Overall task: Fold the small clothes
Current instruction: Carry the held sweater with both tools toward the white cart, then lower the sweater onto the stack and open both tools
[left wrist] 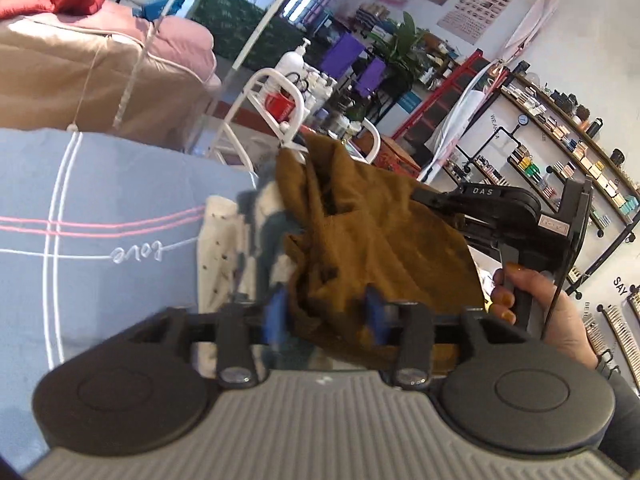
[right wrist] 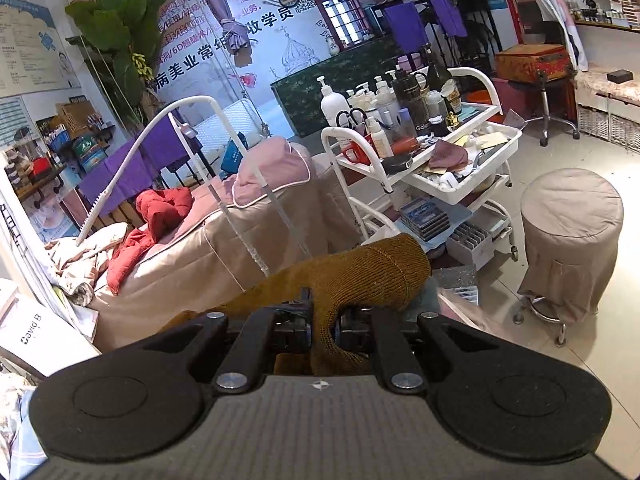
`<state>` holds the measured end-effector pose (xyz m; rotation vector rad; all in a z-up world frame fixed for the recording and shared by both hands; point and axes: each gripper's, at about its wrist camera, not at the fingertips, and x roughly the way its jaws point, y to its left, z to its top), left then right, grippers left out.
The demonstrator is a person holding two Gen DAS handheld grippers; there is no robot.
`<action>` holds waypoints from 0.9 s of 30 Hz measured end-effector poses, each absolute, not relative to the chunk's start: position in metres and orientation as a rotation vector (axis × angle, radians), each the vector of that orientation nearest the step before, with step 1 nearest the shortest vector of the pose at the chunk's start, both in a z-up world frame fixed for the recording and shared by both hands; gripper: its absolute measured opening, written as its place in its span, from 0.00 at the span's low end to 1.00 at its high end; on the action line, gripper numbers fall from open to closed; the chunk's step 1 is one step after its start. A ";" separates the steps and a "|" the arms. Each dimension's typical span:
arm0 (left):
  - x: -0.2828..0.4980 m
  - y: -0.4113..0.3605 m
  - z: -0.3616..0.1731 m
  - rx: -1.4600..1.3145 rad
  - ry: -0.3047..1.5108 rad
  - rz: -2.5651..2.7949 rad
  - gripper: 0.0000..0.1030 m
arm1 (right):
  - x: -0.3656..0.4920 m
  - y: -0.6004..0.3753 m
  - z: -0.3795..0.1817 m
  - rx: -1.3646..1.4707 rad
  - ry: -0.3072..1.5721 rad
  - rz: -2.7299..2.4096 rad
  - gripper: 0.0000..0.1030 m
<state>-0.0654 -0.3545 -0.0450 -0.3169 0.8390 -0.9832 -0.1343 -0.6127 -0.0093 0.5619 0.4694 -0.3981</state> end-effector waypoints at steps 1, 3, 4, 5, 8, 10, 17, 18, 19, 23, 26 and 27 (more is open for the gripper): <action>-0.065 -0.361 -0.044 -0.302 0.823 -0.982 0.53 | -0.135 -0.613 -0.009 0.564 0.471 -0.399 0.17; -0.068 -0.375 -0.039 -0.253 0.789 -0.977 0.51 | -0.135 -0.614 -0.012 0.557 0.486 -0.424 0.20; -0.070 -0.378 -0.038 -0.231 0.775 -0.966 0.46 | -0.135 -0.616 -0.014 0.547 0.501 -0.455 0.22; -0.070 -0.380 -0.041 -0.210 0.778 -0.957 0.42 | -0.136 -0.618 -0.017 0.533 0.512 -0.486 0.31; -0.065 -0.372 -0.053 -0.236 0.839 -0.949 0.38 | -0.141 -0.618 -0.018 0.433 0.505 -0.558 0.71; -0.065 -0.363 -0.053 -0.229 0.836 -0.936 0.41 | -0.151 -0.615 -0.015 0.373 0.474 -0.603 0.96; -0.095 -0.351 0.008 -0.127 0.458 -0.974 0.60 | -0.188 -0.556 0.017 0.030 0.262 -0.465 0.63; -0.096 -0.359 0.013 -0.109 0.457 -1.011 0.60 | -0.189 -0.548 0.015 0.003 0.265 -0.416 0.51; -0.096 -0.370 0.014 -0.082 0.469 -1.033 0.59 | -0.189 -0.543 0.011 -0.020 0.283 -0.382 0.45; -0.095 -0.402 -0.011 0.003 0.552 -1.031 0.58 | -0.184 -0.541 -0.021 -0.085 0.379 -0.415 0.36; -0.096 -0.408 -0.039 0.059 0.569 -0.980 0.59 | -0.189 -0.551 -0.048 -0.041 0.399 -0.460 0.37; -0.098 -0.410 -0.046 0.076 0.566 -0.986 0.60 | -0.191 -0.553 -0.054 -0.014 0.385 -0.462 0.39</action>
